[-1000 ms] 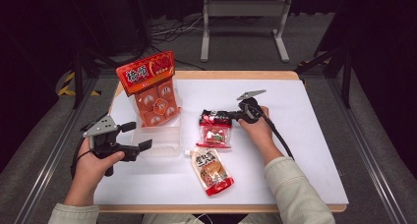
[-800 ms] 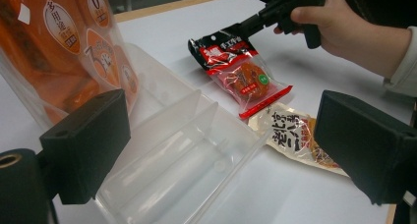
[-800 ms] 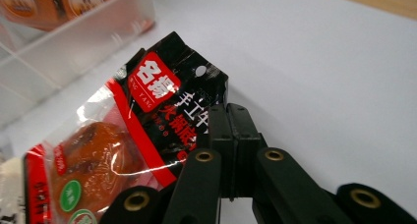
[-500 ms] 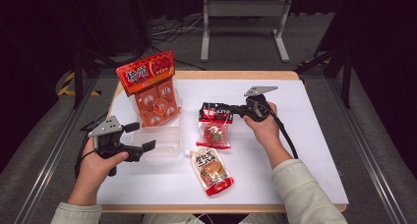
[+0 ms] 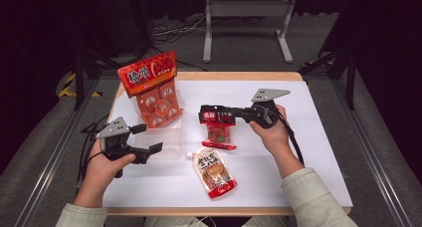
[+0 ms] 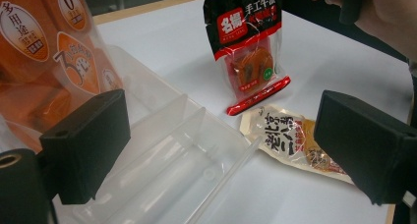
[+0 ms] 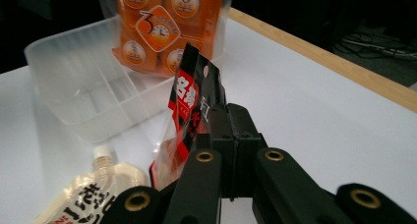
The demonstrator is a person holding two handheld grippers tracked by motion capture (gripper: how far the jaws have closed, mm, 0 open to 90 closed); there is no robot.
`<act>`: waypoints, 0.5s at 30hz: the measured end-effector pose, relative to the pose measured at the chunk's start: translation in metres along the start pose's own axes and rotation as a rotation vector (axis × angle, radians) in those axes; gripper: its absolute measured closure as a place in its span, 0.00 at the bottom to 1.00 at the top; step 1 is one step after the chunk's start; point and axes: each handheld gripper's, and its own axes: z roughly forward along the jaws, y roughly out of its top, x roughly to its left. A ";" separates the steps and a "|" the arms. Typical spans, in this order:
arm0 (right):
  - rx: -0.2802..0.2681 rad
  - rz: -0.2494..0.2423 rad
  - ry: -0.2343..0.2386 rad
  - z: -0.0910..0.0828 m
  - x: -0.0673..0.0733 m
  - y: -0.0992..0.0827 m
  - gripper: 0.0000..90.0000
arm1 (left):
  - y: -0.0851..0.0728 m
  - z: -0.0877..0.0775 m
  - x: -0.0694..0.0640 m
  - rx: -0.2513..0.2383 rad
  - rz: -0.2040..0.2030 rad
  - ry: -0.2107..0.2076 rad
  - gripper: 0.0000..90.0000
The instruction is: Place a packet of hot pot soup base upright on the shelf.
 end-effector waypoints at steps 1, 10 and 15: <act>0.000 0.000 0.000 0.000 0.000 0.000 1.00 | 0.000 0.000 0.000 0.001 0.007 0.000 0.09; -0.030 -0.050 0.067 -0.010 0.017 0.010 1.00 | 0.000 0.004 -0.001 0.000 0.012 -0.008 0.09; -0.035 -0.079 0.089 -0.013 0.025 0.014 1.00 | 0.000 0.006 -0.003 0.004 0.009 -0.015 0.09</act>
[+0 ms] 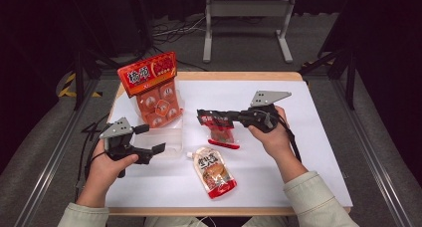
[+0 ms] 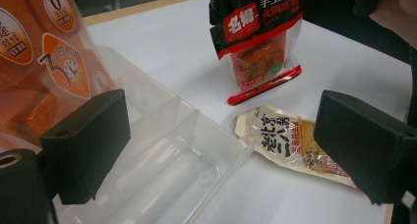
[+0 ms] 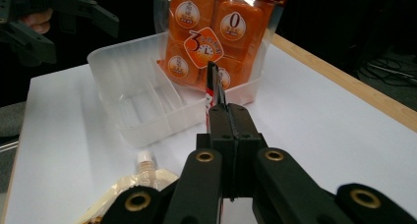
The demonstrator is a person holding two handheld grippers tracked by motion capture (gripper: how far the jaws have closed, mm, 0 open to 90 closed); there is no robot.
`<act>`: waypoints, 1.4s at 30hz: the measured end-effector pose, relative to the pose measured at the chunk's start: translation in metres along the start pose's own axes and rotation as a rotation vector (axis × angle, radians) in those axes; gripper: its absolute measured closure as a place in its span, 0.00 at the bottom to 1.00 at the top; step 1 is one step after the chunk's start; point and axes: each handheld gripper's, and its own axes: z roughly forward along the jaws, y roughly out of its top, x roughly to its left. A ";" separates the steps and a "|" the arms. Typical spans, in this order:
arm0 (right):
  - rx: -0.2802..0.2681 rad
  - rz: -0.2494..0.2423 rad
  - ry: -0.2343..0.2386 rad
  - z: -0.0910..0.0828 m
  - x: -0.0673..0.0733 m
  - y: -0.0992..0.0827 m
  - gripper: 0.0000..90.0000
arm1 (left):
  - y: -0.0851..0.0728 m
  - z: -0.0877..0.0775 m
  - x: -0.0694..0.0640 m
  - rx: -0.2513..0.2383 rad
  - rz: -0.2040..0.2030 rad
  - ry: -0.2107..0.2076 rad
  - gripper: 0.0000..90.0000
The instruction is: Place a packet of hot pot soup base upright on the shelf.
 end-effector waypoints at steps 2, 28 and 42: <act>0.000 -0.006 0.003 0.000 0.002 0.001 1.00 | 0.000 0.000 0.000 0.000 -0.001 -0.001 0.09; -0.065 -0.103 0.122 -0.002 0.044 0.036 1.00 | 0.004 0.034 -0.012 -0.109 0.005 -0.124 0.13; -0.116 -0.122 0.177 0.000 0.059 0.045 1.00 | 0.006 0.051 -0.016 -0.158 -0.016 -0.201 0.19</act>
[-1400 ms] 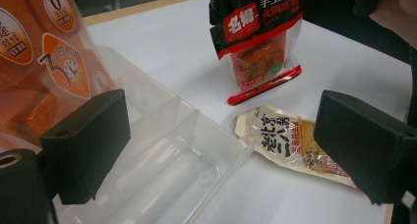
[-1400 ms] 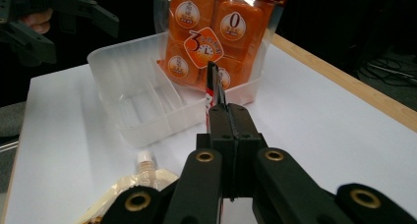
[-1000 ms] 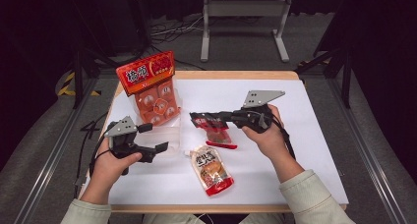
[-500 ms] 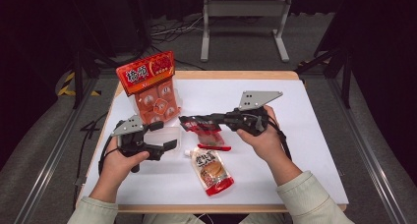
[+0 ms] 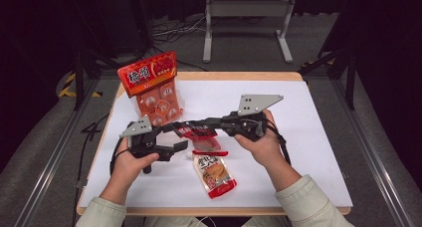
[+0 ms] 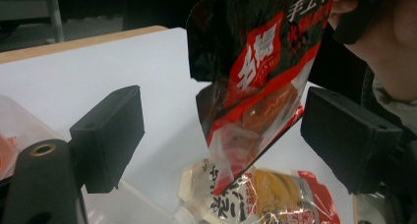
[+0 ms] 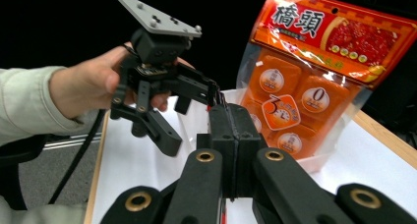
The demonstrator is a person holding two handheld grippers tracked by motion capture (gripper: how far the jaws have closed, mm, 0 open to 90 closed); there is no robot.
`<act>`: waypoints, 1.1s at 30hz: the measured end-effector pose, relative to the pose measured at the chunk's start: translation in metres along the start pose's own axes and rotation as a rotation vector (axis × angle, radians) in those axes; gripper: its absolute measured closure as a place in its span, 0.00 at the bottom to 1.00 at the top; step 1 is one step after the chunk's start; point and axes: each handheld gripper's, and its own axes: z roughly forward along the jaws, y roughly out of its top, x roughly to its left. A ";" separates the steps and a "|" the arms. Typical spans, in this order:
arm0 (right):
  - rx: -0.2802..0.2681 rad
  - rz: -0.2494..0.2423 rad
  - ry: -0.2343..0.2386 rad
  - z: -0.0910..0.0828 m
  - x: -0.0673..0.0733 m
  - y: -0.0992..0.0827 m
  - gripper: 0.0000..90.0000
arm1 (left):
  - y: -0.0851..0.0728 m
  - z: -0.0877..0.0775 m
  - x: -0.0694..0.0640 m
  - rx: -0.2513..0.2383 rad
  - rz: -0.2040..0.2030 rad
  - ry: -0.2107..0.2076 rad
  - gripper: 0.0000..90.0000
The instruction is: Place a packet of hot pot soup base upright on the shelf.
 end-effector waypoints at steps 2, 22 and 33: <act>-0.004 0.000 0.003 0.000 0.001 0.000 1.00 | 0.000 0.001 0.000 -0.010 0.001 -0.008 0.20; -0.049 0.005 0.011 0.006 0.004 -0.002 1.00 | 0.001 0.005 -0.004 -0.027 0.067 -0.127 0.81; -0.066 0.006 -0.017 0.001 0.002 -0.005 1.00 | 0.008 0.000 -0.011 -0.021 0.103 -0.127 0.99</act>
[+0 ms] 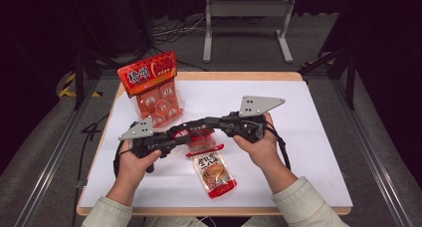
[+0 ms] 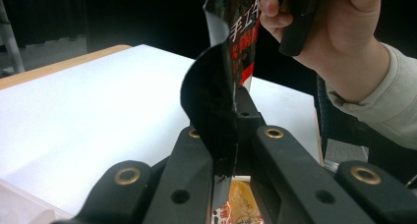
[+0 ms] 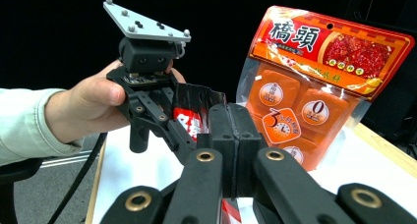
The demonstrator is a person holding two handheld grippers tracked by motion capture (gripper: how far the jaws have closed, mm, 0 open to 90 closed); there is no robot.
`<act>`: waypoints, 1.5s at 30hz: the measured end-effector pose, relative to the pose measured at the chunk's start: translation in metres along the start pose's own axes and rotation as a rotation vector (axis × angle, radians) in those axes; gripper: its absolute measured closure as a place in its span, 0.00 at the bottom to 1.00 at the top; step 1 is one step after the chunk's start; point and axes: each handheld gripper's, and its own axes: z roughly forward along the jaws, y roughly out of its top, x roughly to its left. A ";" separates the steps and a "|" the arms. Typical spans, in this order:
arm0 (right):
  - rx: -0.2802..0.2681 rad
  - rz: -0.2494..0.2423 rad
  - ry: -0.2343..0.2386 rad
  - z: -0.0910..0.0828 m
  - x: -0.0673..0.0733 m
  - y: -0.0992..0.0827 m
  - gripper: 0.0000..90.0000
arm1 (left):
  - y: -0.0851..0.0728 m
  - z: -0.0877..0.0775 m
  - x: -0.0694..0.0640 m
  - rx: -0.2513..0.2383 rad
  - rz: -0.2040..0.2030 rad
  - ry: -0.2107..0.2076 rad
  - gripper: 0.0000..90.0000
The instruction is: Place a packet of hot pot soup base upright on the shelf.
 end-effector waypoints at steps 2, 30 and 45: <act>0.001 -0.003 -0.007 -0.001 0.000 -0.001 1.00 | 0.001 0.000 -0.001 0.005 0.008 0.000 0.99; 0.056 0.107 -0.160 -0.035 -0.016 -0.046 0.76 | 0.043 -0.035 0.014 0.145 0.140 0.047 1.00; 0.082 0.152 -0.236 -0.065 -0.019 -0.067 0.75 | 0.052 -0.061 0.035 0.100 0.104 0.038 0.99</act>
